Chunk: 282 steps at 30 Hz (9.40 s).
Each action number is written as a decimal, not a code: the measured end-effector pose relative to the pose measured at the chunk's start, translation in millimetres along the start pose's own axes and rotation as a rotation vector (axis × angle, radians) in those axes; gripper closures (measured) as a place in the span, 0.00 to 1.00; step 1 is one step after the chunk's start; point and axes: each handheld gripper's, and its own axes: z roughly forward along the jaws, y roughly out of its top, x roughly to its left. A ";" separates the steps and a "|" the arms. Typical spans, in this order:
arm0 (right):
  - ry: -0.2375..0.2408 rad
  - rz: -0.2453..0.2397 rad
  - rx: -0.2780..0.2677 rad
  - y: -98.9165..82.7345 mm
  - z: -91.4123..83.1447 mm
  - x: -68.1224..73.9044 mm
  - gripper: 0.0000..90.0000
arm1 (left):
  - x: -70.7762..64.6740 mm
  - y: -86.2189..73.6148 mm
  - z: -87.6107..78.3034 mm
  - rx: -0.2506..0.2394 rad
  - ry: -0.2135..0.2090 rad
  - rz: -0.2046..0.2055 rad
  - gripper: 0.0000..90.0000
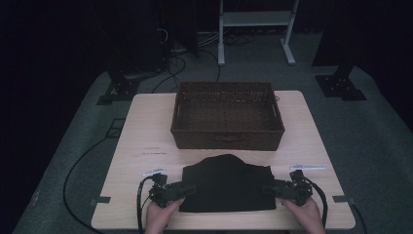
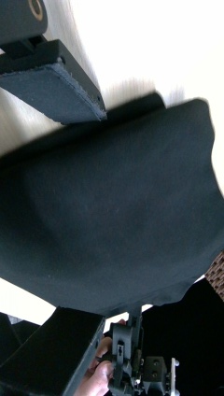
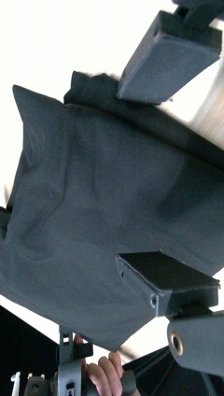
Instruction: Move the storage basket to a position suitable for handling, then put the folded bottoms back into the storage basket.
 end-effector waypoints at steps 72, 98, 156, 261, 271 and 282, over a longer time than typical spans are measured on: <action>0.197 0.081 -0.046 -9.8 11.1 7.0 0.86 | -12.1 -4.8 28.9 0.025 -0.246 -0.020 0.82; 0.295 0.039 -0.158 11.5 -12.2 34.6 0.86 | -37.2 15.9 -2.3 -0.066 -0.302 0.029 0.84; 0.325 -0.059 -0.185 94.7 -31.5 71.2 0.86 | -71.7 87.0 -21.6 -0.166 -0.335 0.099 0.84; 0.192 0.058 -0.248 267.9 21.0 30.3 0.86 | -19.1 253.8 41.5 -0.235 -0.132 0.004 0.85; 0.180 0.080 -0.245 270.7 31.7 19.3 0.86 | -14.3 262.1 50.9 -0.220 -0.102 0.005 0.85; 0.156 0.087 -0.219 273.4 43.3 11.0 0.86 | -1.5 261.6 62.1 -0.204 -0.078 -0.016 0.85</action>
